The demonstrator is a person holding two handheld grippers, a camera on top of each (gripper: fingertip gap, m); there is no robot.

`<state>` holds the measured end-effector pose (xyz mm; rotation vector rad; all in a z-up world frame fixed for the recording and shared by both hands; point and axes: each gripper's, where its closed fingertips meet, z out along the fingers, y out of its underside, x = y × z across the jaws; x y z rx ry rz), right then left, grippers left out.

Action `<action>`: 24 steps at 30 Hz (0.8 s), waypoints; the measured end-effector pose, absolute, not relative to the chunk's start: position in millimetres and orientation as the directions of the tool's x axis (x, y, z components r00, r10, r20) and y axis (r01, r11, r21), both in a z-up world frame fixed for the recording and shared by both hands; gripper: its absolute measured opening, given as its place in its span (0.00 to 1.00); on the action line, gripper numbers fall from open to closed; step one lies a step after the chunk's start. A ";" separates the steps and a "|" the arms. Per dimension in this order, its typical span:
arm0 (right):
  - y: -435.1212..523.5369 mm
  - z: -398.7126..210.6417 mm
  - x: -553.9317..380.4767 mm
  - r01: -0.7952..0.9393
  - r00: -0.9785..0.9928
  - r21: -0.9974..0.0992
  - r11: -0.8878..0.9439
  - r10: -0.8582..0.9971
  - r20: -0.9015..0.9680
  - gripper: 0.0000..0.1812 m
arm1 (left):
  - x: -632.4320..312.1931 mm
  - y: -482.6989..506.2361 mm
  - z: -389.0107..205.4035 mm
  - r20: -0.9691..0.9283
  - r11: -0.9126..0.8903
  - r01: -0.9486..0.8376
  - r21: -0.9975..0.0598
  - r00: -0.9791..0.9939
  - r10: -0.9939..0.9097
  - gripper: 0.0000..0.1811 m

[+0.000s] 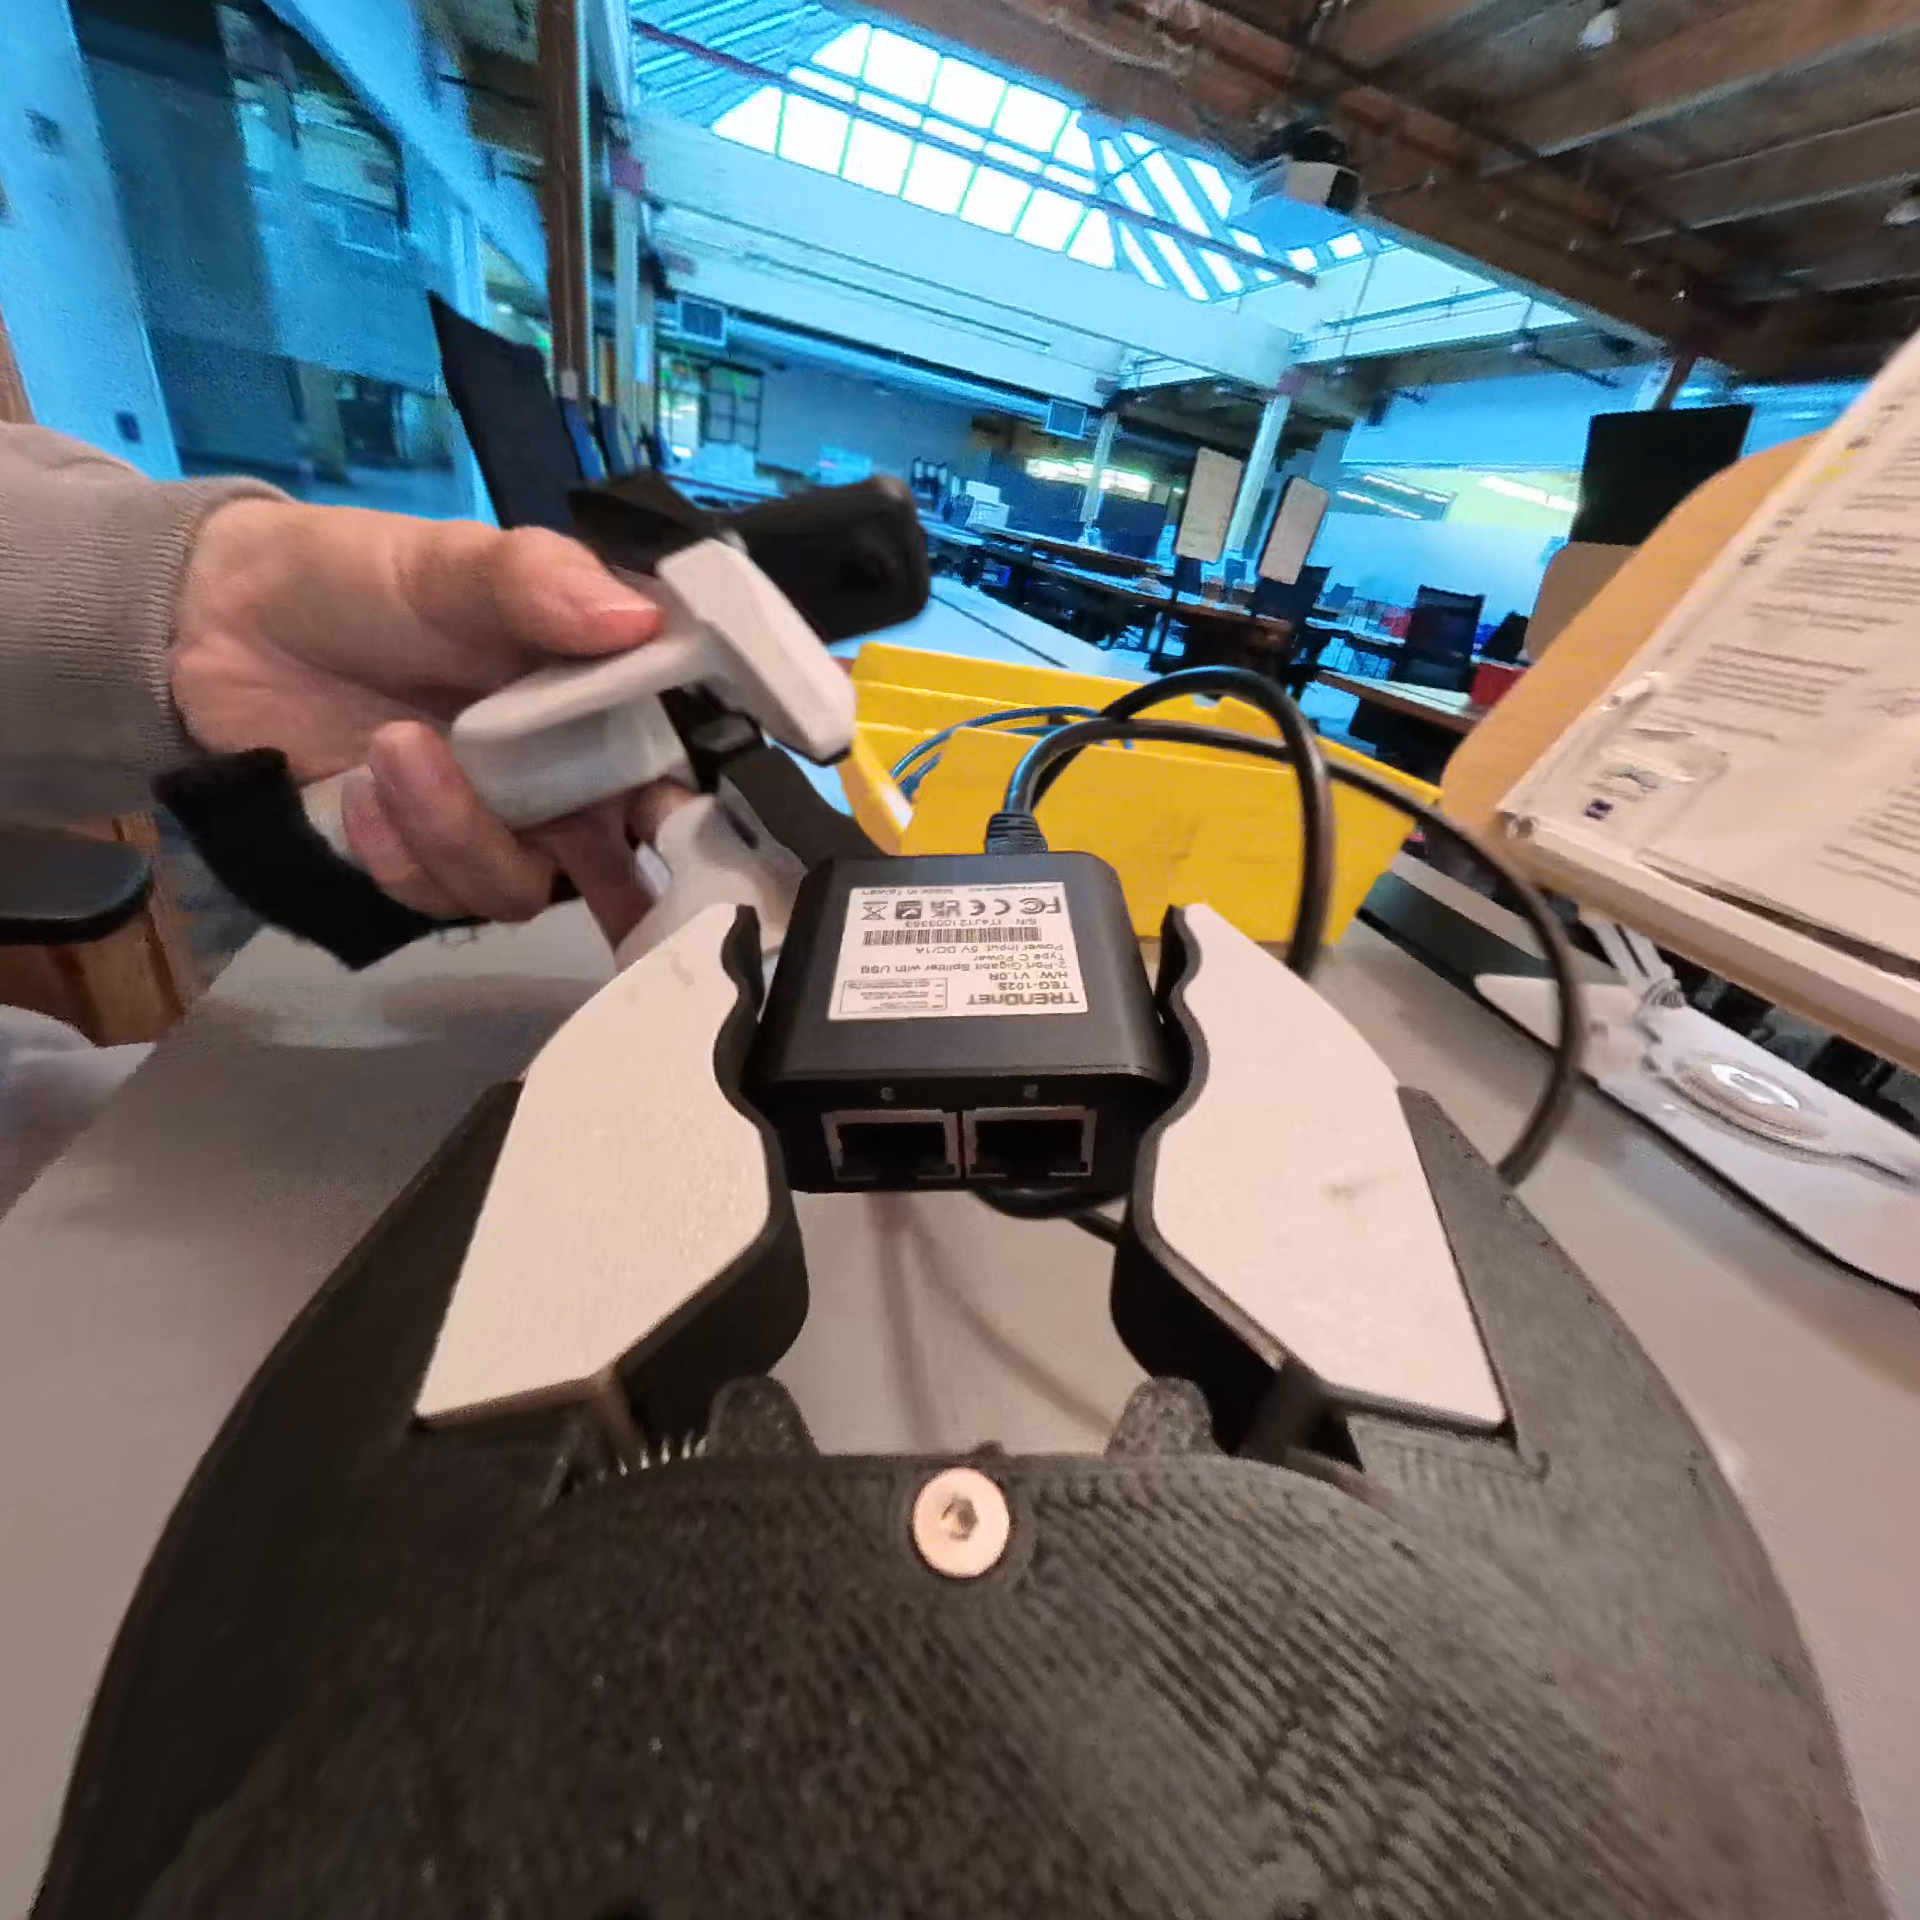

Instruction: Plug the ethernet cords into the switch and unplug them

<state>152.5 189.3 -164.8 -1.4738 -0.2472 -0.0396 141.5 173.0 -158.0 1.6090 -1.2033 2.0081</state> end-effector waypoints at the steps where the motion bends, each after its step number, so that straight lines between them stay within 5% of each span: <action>1: 192.1 -166.8 147.5 0.202 0.968 -0.975 0.094 0.130 0.214 0.41 | 139.9 167.3 -160.3 0.930 -0.598 -0.716 -0.360 -0.326 -0.170 0.21; 5: 199.8 -173.8 130.8 0.238 0.951 -0.969 0.058 0.188 0.245 0.40 | 136.3 150.1 -176.7 0.935 -0.524 -0.778 -0.347 -0.329 -0.132 0.13; 12: 179.1 -184.8 112.2 0.377 0.865 -0.925 -0.057 0.378 0.329 0.41 | 112.6 155.6 -201.7 0.925 -0.225 -0.909 -0.350 -0.297 -0.239 0.13; 24: 169.8 -195.5 87.3 0.382 0.797 -0.922 -0.067 0.528 0.292 0.38 | 73.1 150.3 -191.9 0.916 0.229 -0.913 -0.338 -0.375 -0.145 0.13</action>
